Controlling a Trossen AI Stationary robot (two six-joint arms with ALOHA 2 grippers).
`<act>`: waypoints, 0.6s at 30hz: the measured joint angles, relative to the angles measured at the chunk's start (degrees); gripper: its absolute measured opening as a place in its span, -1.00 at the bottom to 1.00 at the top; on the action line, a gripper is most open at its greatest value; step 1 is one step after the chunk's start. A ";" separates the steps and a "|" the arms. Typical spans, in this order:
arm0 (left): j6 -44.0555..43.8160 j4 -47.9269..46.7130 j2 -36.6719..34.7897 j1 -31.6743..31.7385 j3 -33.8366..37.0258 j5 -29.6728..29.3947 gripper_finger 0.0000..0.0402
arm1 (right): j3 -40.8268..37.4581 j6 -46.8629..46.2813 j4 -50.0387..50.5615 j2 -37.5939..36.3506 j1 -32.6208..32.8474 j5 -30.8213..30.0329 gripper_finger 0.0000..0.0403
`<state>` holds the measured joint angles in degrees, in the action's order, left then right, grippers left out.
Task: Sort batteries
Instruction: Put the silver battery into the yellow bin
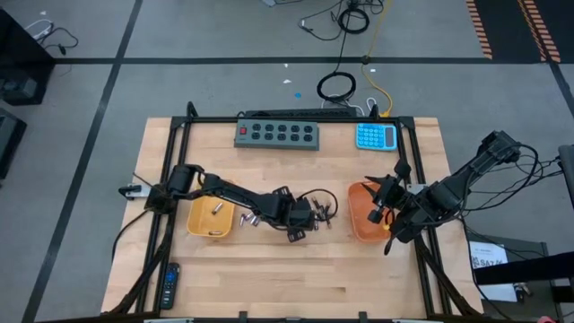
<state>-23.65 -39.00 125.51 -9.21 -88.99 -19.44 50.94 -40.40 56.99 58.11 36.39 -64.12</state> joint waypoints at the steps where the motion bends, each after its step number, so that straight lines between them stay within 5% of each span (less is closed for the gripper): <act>1: 0.27 -0.02 0.00 0.02 0.00 -0.08 0.58 | 0.00 0.30 0.35 0.00 -0.30 -1.17 -0.58; 9: 3.45 -10.07 -0.82 -1.56 -5.87 -1.71 0.58 | 0.00 -3.62 7.05 -0.98 -1.50 -2.60 -0.58; 18: 6.92 -25.46 -3.55 -15.32 -6.28 -4.69 0.58 | -0.19 -21.24 20.15 -5.39 -1.33 -5.70 -0.58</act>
<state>-16.73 -64.47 121.96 -24.53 -95.27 -24.13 50.74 -61.64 77.14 52.72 35.06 -69.82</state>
